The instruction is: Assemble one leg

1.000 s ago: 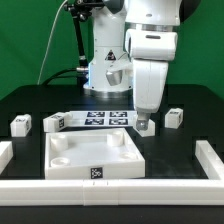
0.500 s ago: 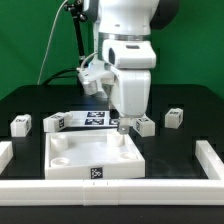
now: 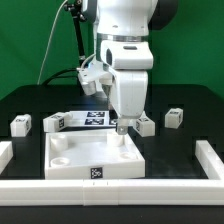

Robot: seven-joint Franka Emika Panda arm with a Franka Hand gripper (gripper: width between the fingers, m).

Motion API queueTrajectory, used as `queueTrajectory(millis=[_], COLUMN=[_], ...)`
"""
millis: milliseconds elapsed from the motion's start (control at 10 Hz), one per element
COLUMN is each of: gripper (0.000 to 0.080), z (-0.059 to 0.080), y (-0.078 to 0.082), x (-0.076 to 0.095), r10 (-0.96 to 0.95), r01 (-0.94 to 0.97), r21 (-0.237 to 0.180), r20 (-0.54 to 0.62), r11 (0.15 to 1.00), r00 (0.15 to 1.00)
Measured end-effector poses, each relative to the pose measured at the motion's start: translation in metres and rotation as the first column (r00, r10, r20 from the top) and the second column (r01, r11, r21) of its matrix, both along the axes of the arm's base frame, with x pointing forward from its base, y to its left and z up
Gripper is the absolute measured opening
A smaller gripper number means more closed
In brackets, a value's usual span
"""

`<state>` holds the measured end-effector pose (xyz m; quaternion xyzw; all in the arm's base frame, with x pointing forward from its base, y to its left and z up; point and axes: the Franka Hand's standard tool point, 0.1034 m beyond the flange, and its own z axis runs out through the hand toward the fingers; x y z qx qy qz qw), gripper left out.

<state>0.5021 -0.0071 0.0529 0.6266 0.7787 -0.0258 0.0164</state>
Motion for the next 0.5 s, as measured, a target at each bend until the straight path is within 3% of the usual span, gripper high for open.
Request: queueTrajectory(millis=[200,500], gripper=[0.065,0.065], z=[-0.014,-0.029], y=[-0.014,-0.031], x=[-0.023,-0.034], r10=[0.006,-0.011], r01=[-0.006,0.012], r21=[0.013,0.022], r20=[-0.015,-0.042], r11=[1.0,1.0], r00=[1.0,0.999])
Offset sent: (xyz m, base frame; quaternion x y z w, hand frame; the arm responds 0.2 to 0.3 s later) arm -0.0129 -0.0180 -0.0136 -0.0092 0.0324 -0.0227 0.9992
